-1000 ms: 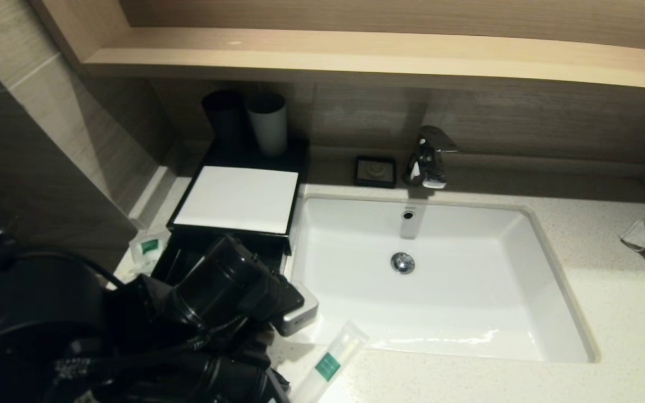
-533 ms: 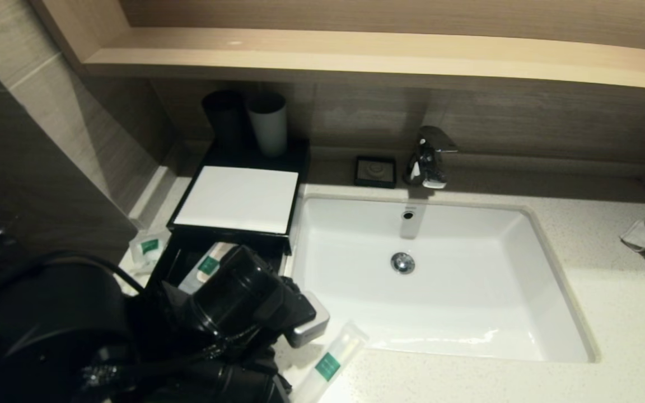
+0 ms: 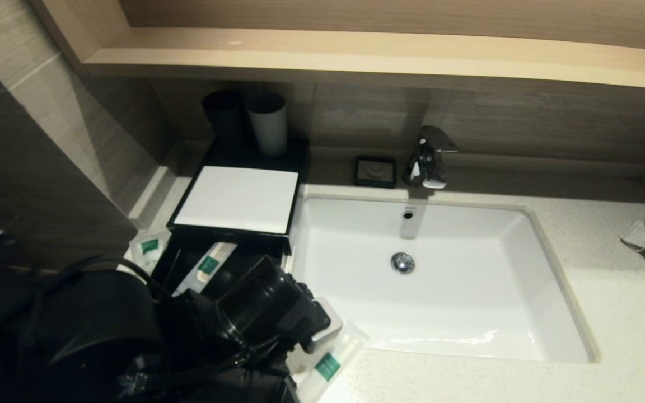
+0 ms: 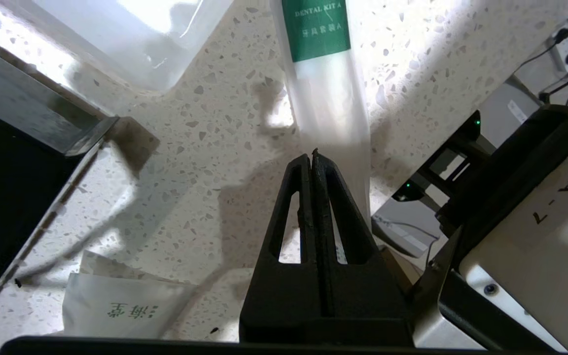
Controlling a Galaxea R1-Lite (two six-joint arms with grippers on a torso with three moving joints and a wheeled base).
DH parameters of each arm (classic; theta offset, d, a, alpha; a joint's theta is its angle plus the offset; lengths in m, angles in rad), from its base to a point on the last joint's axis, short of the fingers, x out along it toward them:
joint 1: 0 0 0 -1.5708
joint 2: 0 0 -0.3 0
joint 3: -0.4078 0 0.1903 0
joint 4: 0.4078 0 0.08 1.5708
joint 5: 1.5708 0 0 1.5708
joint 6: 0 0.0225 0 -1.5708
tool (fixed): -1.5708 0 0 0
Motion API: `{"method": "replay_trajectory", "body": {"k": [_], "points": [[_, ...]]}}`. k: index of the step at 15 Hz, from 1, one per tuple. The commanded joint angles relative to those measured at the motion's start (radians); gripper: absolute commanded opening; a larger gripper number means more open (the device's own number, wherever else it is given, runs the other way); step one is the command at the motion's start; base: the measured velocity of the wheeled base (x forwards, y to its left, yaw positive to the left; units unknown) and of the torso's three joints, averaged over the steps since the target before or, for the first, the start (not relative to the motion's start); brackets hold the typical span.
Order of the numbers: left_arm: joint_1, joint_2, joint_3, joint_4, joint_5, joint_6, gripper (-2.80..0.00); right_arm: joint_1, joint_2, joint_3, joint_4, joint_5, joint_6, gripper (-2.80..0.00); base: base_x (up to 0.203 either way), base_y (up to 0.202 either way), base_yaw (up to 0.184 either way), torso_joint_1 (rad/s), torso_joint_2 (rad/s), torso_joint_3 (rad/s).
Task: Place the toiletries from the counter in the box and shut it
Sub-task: Pick up the bathroom toiletry
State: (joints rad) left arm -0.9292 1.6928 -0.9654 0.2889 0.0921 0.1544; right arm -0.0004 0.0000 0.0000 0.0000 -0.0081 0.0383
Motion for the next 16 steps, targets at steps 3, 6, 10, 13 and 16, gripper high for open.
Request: {"method": "replay_trajectory", "body": {"k": [3,6,10,13,16], "points": [[-0.035,0.024,-0.008,-0.015,0.021,0.001,-0.91,-0.001,0.000,0.000,0.000,0.000,0.000,-2.80,0.000,0.000,0.000,0.000,0.00,0.000],[-0.037,0.034,-0.012,-0.014,0.021,0.002,0.00,0.000,0.000,0.000,0.000,0.000,0.000,-2.80,0.000,0.000,0.000,0.000,0.00,0.000],[-0.036,0.053,-0.016,-0.004,0.023,0.005,0.00,0.000,0.000,0.000,0.000,0.000,0.000,-2.80,0.000,0.000,0.000,0.000,0.00,0.000],[-0.037,0.056,-0.015,-0.005,0.036,0.016,0.00,0.000,0.000,0.000,0.000,0.000,0.000,-2.80,0.000,0.000,0.000,0.000,0.00,0.000],[-0.037,0.068,-0.010,-0.014,0.064,0.026,0.00,0.000,0.000,0.000,0.000,0.000,0.000,-2.80,0.000,0.000,0.000,0.000,0.00,0.000]]}}
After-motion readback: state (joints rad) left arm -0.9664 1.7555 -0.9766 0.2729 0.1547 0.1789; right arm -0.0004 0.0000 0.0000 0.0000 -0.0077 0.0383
